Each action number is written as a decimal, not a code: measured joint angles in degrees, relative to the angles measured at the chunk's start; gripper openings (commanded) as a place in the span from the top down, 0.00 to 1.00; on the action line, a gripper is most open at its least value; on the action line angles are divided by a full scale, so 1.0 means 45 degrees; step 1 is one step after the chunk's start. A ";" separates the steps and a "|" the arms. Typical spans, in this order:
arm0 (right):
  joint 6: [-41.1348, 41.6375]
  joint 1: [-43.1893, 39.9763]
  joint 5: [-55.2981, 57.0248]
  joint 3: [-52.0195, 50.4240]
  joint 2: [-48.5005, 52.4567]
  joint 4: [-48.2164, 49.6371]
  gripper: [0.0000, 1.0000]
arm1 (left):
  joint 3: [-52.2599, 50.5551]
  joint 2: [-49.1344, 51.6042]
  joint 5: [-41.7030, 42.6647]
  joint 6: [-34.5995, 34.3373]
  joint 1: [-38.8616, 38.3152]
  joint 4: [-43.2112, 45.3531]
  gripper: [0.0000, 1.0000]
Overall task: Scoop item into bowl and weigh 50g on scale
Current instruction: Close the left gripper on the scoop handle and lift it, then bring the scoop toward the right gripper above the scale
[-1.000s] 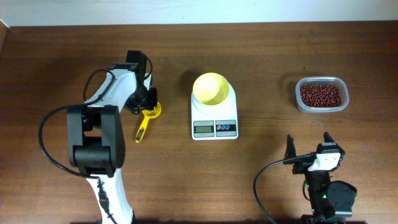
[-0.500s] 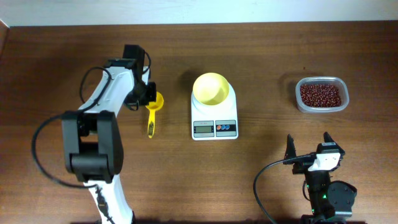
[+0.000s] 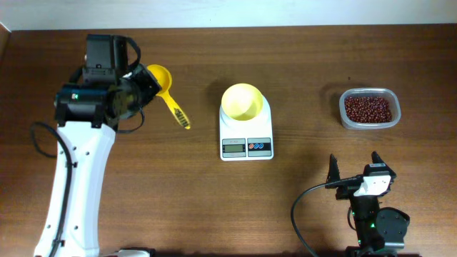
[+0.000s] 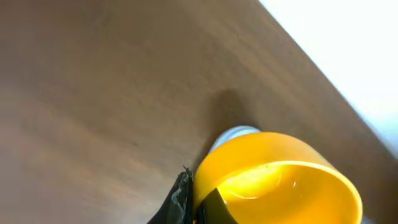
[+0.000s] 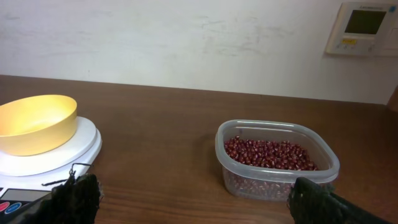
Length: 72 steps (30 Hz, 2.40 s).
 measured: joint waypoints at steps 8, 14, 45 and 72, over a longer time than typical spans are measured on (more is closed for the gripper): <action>0.0000 0.0000 0.0005 -0.0005 0.0000 0.0000 0.01 | 0.0010 -0.0024 0.0049 -0.7004 -0.0704 -0.1700 1.00; -0.0005 0.0000 0.0005 -0.0005 0.0000 0.0010 0.01 | 0.0010 -0.0024 0.0058 -0.7597 -0.0845 -0.1719 1.00; 0.1622 0.0049 -1.6762 1.2332 1.7180 -0.4080 0.01 | 0.0010 -0.0049 -0.0063 -0.7650 -0.0850 -0.2147 1.00; 0.7980 0.2671 -1.3610 1.2361 1.9254 0.0583 0.07 | 0.0010 0.2123 -0.0049 -1.3590 -0.4828 0.0019 1.00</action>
